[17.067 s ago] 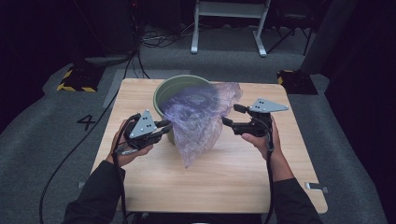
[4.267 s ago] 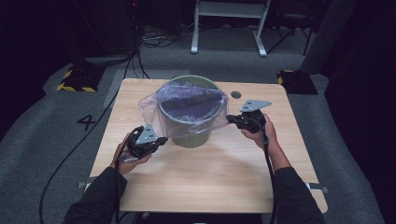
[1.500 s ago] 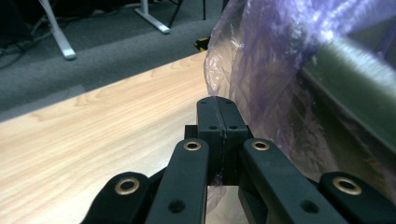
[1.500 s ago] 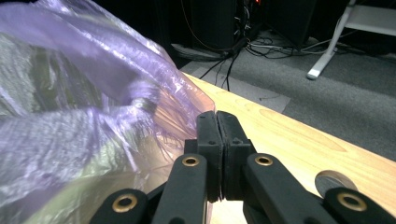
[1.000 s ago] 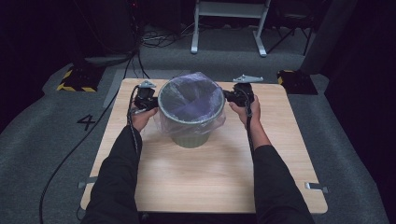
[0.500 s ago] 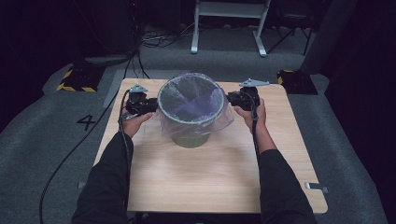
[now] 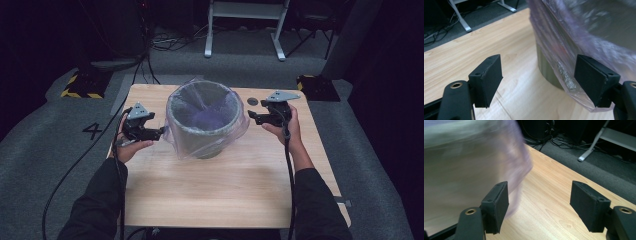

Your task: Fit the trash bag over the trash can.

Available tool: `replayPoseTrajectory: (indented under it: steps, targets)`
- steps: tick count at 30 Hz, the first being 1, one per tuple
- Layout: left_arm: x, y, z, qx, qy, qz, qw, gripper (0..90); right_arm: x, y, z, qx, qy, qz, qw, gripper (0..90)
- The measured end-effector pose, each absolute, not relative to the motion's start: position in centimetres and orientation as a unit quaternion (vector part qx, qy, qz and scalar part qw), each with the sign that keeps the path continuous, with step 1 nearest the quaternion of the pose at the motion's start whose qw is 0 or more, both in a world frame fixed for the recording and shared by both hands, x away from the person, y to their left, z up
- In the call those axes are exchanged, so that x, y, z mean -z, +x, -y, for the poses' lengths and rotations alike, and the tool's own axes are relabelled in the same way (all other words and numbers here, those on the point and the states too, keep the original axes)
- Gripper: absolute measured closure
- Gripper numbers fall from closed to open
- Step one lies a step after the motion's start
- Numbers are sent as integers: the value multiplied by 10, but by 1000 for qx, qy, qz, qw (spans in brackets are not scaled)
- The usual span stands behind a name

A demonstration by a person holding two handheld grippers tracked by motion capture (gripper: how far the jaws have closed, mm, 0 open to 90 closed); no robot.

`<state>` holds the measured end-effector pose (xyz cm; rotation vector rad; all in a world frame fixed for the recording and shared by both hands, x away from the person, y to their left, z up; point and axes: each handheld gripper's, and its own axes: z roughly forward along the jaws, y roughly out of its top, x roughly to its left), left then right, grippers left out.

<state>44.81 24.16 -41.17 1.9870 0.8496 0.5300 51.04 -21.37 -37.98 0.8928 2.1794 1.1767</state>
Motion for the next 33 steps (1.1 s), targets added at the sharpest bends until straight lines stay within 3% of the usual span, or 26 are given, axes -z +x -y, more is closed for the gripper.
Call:
replayPoseTrajectory:
  steps: [16,20,24,29,31,33]
  targets:
    - [426,416,-247,-189,819,-306,447,208,387,472,194,-421,201,-856,223,245]
    - [431,416,-241,-176,827,-297,444,258,392,471,187,-422,190,-858,221,375]
    - [436,416,-232,-179,833,-292,435,370,397,468,183,-446,169,-852,214,619]
    - [440,413,-227,-191,838,-289,422,508,402,463,181,-452,156,-849,226,838]
    - [441,413,-225,-191,843,-284,414,584,404,461,180,-454,153,-847,230,898]
    - [442,413,-225,-193,842,-288,412,619,405,459,181,-460,154,-844,230,900]
